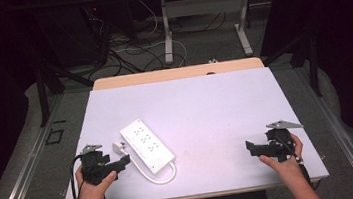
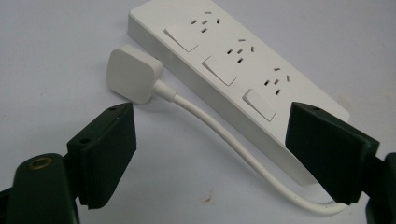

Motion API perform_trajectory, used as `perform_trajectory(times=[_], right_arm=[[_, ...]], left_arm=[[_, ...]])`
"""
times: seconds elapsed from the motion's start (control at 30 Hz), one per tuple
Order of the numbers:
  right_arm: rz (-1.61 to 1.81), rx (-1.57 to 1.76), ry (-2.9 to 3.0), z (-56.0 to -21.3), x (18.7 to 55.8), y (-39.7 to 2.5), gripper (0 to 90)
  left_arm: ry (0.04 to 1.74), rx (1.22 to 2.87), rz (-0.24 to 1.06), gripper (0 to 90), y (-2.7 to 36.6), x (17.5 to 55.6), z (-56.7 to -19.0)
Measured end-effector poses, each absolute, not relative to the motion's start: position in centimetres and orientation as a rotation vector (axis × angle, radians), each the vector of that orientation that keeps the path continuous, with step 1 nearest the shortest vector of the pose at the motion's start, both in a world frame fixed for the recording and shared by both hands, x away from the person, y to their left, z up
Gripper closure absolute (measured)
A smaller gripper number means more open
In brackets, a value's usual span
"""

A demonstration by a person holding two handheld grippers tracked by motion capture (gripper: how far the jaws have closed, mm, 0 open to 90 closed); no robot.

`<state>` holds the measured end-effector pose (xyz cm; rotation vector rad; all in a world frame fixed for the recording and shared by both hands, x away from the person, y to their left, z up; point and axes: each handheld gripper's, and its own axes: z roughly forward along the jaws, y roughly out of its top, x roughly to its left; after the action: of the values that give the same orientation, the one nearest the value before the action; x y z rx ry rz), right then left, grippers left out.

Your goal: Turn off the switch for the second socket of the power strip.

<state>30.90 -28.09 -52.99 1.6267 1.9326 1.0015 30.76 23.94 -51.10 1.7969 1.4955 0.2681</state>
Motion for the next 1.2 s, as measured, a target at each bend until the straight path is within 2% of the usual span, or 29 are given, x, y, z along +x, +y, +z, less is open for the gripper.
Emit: perform_trajectory(times=[1.2], right_arm=[[1.01,1.652,1.923,-53.2,30.9,-28.2,0.0]], left_arm=[[1.522,1.836,0.278,24.3,22.0,33.4,-48.1]])
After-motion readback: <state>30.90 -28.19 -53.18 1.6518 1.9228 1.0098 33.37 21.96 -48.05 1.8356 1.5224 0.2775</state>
